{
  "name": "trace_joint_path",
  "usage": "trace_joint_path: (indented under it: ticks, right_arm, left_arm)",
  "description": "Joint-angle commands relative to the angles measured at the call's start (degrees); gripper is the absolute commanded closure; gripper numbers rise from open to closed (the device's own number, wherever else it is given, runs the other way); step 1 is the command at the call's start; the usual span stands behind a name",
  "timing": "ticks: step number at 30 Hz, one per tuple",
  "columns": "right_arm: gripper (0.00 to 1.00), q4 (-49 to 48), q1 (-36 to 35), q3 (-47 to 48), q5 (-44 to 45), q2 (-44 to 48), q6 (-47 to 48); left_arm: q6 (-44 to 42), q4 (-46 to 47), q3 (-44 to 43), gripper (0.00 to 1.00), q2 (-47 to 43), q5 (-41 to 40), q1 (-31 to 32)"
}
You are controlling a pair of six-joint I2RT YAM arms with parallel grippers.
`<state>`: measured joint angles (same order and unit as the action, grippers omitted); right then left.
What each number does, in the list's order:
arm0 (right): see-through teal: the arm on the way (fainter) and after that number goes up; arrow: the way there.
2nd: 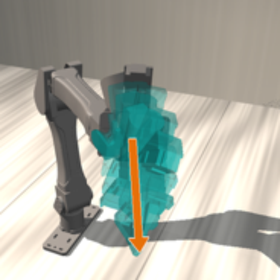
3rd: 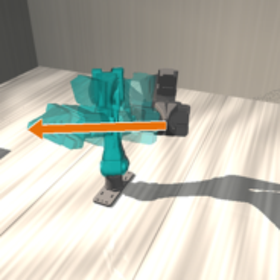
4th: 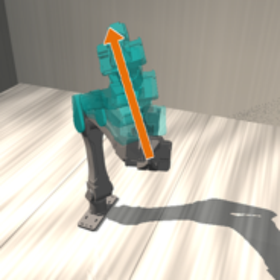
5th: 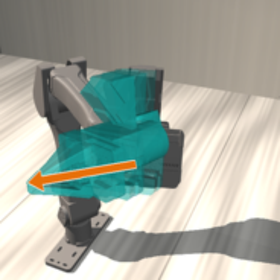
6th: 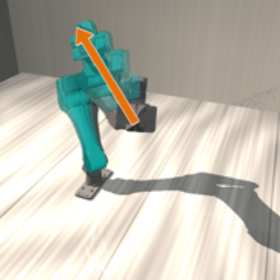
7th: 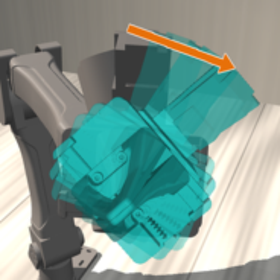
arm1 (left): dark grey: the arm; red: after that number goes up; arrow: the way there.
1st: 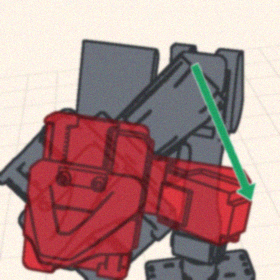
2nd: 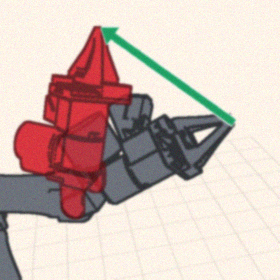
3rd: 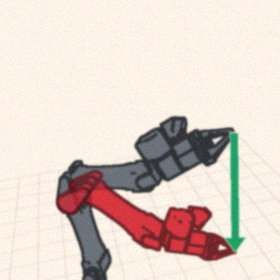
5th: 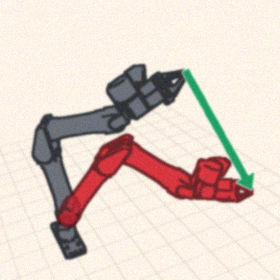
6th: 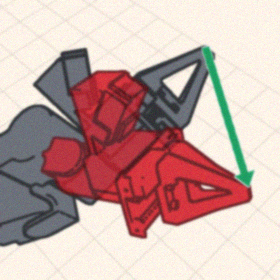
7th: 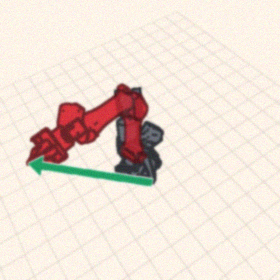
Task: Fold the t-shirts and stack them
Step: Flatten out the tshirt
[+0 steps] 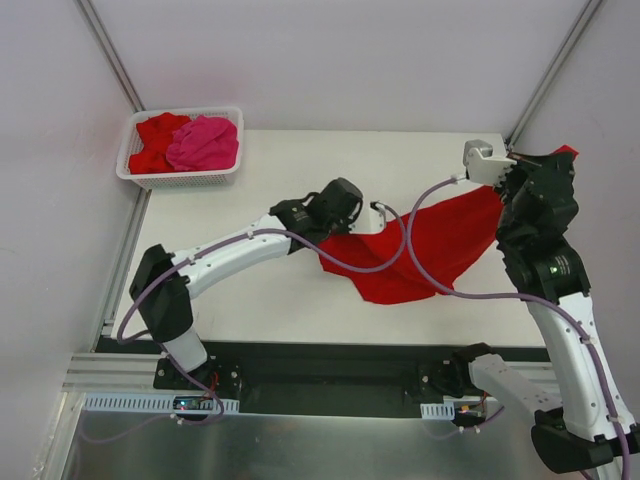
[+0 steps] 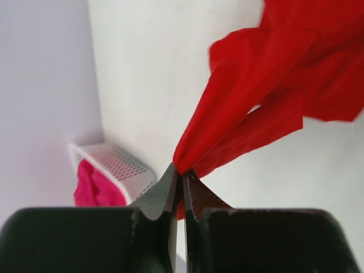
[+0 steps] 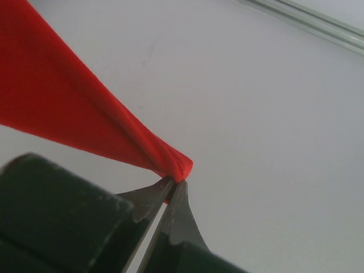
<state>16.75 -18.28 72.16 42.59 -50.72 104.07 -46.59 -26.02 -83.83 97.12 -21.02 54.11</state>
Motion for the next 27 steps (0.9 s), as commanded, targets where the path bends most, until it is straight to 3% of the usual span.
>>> trace_joint_path:
  ticks: [1,9,19,27]
  right_arm:
    - [0.99,-14.7,2.5,7.3,-1.9,-0.8,5.7]
    - [0.99,-23.9,4.5,11.6,-6.2,-1.8,11.2]
    - [0.99,-31.9,4.7,10.5,-9.4,-0.1,14.0]
    - [0.99,-32.4,4.7,10.7,-10.7,3.3,15.4]
  left_arm:
    - [-10.6,0.6,-0.1,1.0,-9.3,-7.0,-5.2]
    - [-25.3,8.1,-1.7,1.0,-19.5,-7.6,-14.2]
    - [-36.0,23.8,4.8,1.0,-29.1,-6.8,-15.0]
    - [-40.7,27.9,9.4,1.0,-37.0,-7.8,-14.8]
